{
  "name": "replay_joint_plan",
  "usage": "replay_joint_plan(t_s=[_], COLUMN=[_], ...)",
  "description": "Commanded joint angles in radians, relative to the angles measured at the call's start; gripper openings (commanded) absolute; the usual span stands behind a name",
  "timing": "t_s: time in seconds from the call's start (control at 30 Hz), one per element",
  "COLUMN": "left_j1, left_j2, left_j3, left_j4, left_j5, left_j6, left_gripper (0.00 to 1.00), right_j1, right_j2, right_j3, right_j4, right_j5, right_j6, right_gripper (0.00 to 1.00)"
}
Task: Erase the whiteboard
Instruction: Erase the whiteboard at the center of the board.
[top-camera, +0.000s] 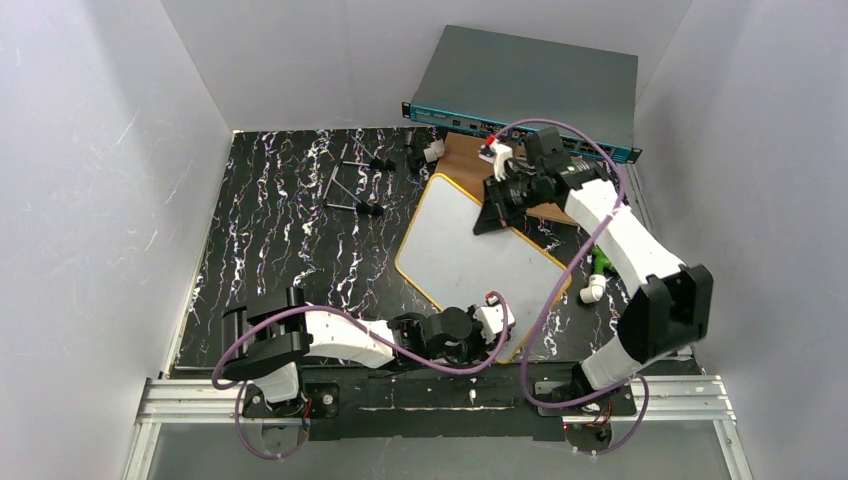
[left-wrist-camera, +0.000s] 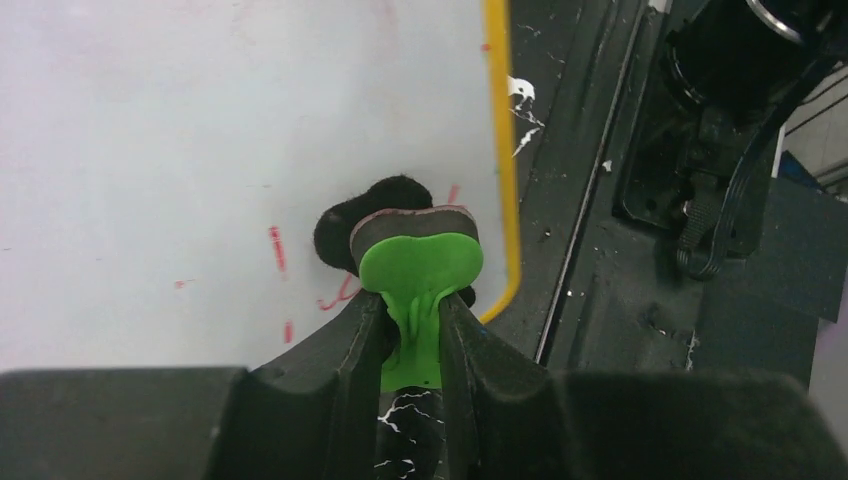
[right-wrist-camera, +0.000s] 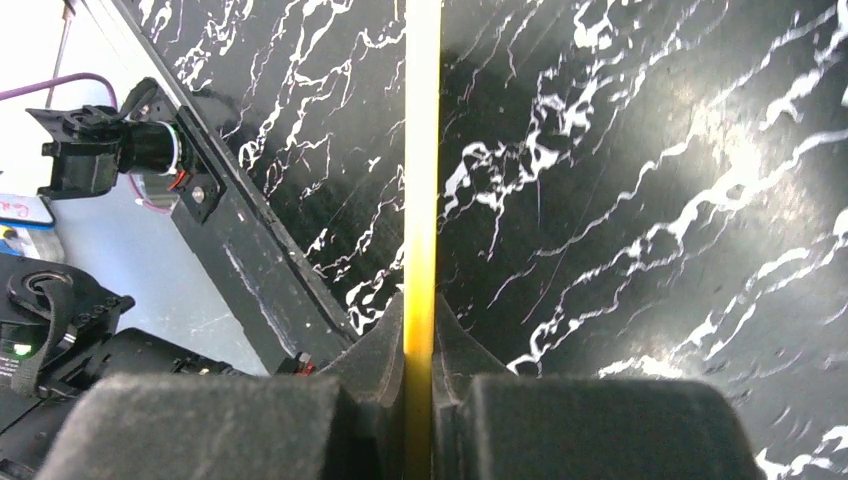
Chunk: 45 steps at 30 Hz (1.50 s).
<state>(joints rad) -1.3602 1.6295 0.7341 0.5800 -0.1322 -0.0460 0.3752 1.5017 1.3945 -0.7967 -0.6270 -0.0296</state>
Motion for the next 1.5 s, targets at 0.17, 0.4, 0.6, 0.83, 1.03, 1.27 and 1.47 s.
replay_joint_plan(t_s=[0.17, 0.4, 0.6, 0.83, 1.03, 1.27, 1.47], left_j1=[0.188, 0.287, 0.288, 0.283, 0.263, 0.155, 0.071], left_j2=[-0.228, -0.452, -0.461, -0.302, -0.132, 0.066, 0.149], left_j3=[-0.172, -0.295, -0.335, -0.233, -0.138, -0.009, 0.102], left_j4=[0.107, 0.044, -0.019, 0.03, 0.092, 0.148, 0.118], left_j5=[0.014, 0.075, 0.038, 0.009, 0.006, 0.0, 0.028], left_j6=[-0.148, -0.163, -0.143, -0.051, -0.033, -0.018, 0.012], left_gripper=[0.0, 0.0, 0.0, 0.0, 0.0, 0.0, 0.0], right_j1=[0.02, 0.031, 0.04, 0.055, 0.059, 0.065, 0.065], right_j2=[0.176, 0.225, 0.267, 0.285, 0.29, 0.286, 0.268], right_j3=[0.287, 0.365, 0.418, 0.436, 0.432, 0.422, 0.4], right_j4=[-0.067, -0.133, -0.138, -0.127, -0.118, -0.109, -0.1], right_j5=[-0.059, -0.092, -0.086, -0.077, -0.088, -0.093, -0.095], right_j6=[-0.148, -0.22, -0.198, -0.169, -0.153, -0.137, -0.131], right_gripper=[0.01, 0.01, 0.01, 0.01, 0.01, 0.01, 0.01])
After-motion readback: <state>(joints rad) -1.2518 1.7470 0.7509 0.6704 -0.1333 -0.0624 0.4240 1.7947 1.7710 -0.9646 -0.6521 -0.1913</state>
